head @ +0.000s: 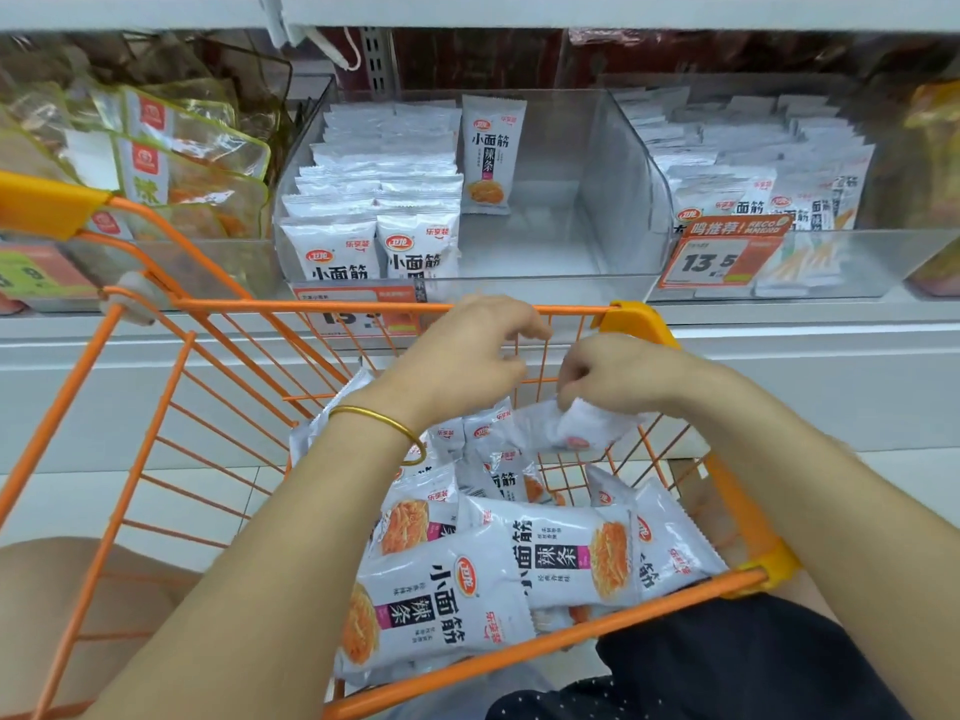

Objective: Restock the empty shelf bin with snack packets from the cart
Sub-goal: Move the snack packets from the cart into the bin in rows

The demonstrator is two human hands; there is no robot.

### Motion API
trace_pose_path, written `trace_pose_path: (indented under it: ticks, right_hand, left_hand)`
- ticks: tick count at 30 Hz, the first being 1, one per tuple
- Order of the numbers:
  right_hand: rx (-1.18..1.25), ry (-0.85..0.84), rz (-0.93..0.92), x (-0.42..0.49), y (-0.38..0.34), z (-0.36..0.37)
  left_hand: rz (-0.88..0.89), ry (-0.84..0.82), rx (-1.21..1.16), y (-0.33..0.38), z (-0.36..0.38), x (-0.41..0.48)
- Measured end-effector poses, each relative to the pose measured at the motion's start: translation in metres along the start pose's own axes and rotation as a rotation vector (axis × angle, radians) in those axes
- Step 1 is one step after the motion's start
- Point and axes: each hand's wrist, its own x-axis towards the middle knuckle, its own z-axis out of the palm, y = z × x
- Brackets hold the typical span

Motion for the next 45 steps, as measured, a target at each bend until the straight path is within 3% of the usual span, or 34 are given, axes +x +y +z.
trace_pose_path:
  ticks: [4, 6, 8, 13, 22, 27, 30, 32, 35, 39, 45]
  right_hand:
    - [0.669, 0.008, 0.034, -0.014, 0.005, -0.017]
    - [0.970, -0.047, 0.022, -0.018, 0.005, -0.020]
    - [1.159, -0.066, 0.016, -0.017, 0.009, -0.021]
    - [1.177, -0.036, -0.093, -0.011, 0.012, -0.014]
    - [1.311, 0.083, -0.128, -0.007, -0.002, -0.020]
    - [1.186, 0.032, -0.212, -0.002, -0.013, -0.039]
    - [1.296, 0.138, -0.144, 0.021, -0.016, -0.064]
    - [1.351, 0.272, -0.078, 0.048, -0.017, -0.082]
    - [1.245, 0.407, -0.018, 0.099, -0.020, -0.098]
    - [0.991, 0.505, 0.078, 0.170, -0.019, -0.097]
    - [0.685, 0.648, 0.062, 0.223, -0.026, -0.105]
  left_hand:
    - [-0.107, -0.331, -0.190, 0.007, -0.002, -0.003]
    - [-0.102, -0.357, -0.234, 0.010, -0.002, -0.005]
    - [-0.118, -0.280, -0.343, 0.011, -0.003, -0.005]
    - [-0.281, -0.061, -0.586, 0.006, -0.010, -0.002]
    - [-0.345, -0.012, -0.737, 0.014, -0.017, 0.003]
    - [-0.258, 0.233, -0.445, 0.015, -0.033, 0.017]
    - [-0.210, 0.446, -0.295, 0.008, -0.042, 0.025]
    - [-0.117, 0.586, 0.070, -0.011, -0.046, 0.028]
    - [-0.108, 0.594, 0.479, -0.041, -0.044, 0.033]
    - [-0.127, 0.567, 0.586, -0.056, -0.034, 0.038]
    - [-0.104, 0.589, 0.677, -0.064, -0.025, 0.040]
